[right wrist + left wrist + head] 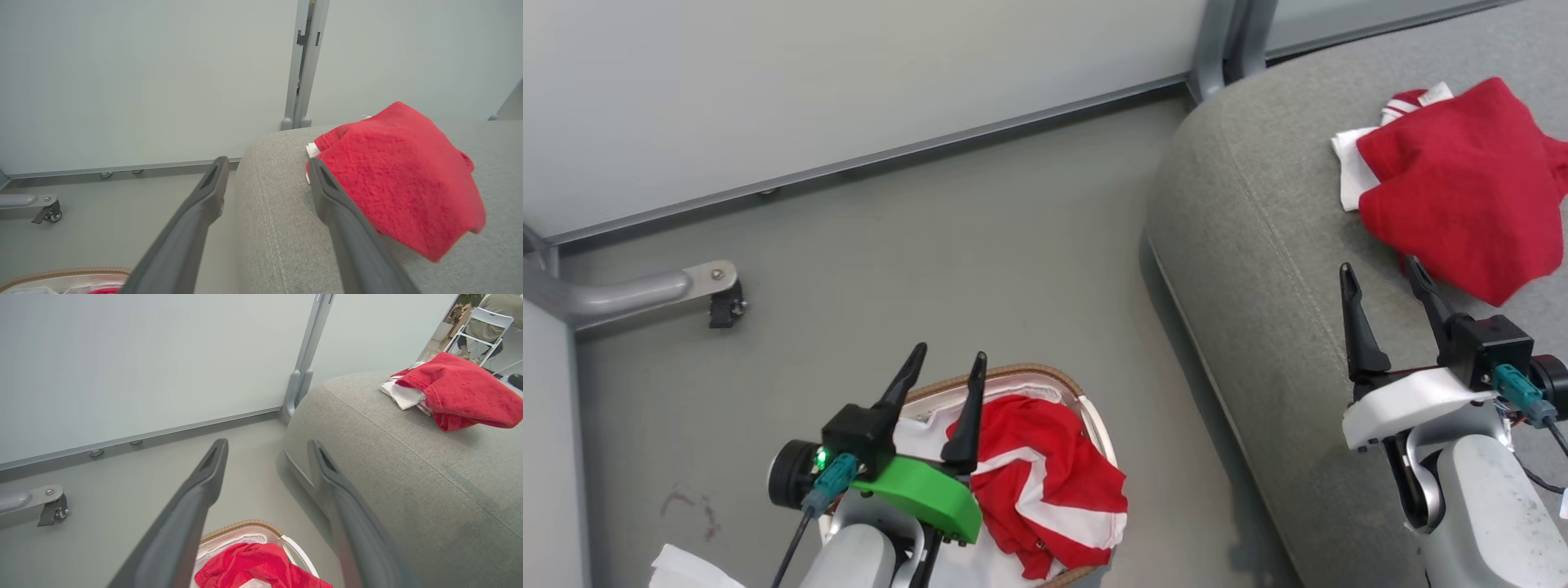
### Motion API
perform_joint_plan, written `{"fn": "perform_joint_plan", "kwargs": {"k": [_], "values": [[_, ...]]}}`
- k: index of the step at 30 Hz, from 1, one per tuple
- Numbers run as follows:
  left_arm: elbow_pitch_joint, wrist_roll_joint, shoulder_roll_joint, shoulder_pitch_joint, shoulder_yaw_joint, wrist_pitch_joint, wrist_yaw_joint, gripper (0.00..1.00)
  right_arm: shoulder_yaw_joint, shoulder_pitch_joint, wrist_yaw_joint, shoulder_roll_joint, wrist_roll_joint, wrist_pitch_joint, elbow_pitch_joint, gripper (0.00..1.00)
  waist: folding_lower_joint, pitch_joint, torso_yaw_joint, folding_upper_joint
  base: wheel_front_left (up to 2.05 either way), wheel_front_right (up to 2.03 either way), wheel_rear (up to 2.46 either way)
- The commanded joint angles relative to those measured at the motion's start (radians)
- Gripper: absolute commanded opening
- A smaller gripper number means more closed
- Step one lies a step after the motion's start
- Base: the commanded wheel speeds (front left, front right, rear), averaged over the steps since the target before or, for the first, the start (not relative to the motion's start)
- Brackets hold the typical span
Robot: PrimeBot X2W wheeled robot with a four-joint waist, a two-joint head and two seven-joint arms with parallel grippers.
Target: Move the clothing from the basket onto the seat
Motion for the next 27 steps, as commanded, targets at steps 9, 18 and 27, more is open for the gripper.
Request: {"fn": "perform_joint_plan", "kwargs": {"k": [9,18,27], "values": [[0.015,0.031,0.004,0.072,0.149,0.001,0.043,1.0,0.021,0.051,-0.001,0.031,0.006,0.0,-0.003,1.0,0.0,-0.089,0.143,0.0,0.0,0.0,0.0],[0.03,0.035,0.003,0.145,0.252,0.001,0.065,1.0,0.021,0.11,-0.001,0.046,0.015,0.0,0.023,1.0,0.0,-0.135,0.198,0.0,0.0,0.0,0.0],[0.024,0.032,0.003,0.185,0.272,0.001,0.07,1.0,0.022,0.126,-0.001,0.05,0.017,0.0,0.035,1.0,0.0,-0.134,0.198,0.0,0.0,0.0,0.0]]}}
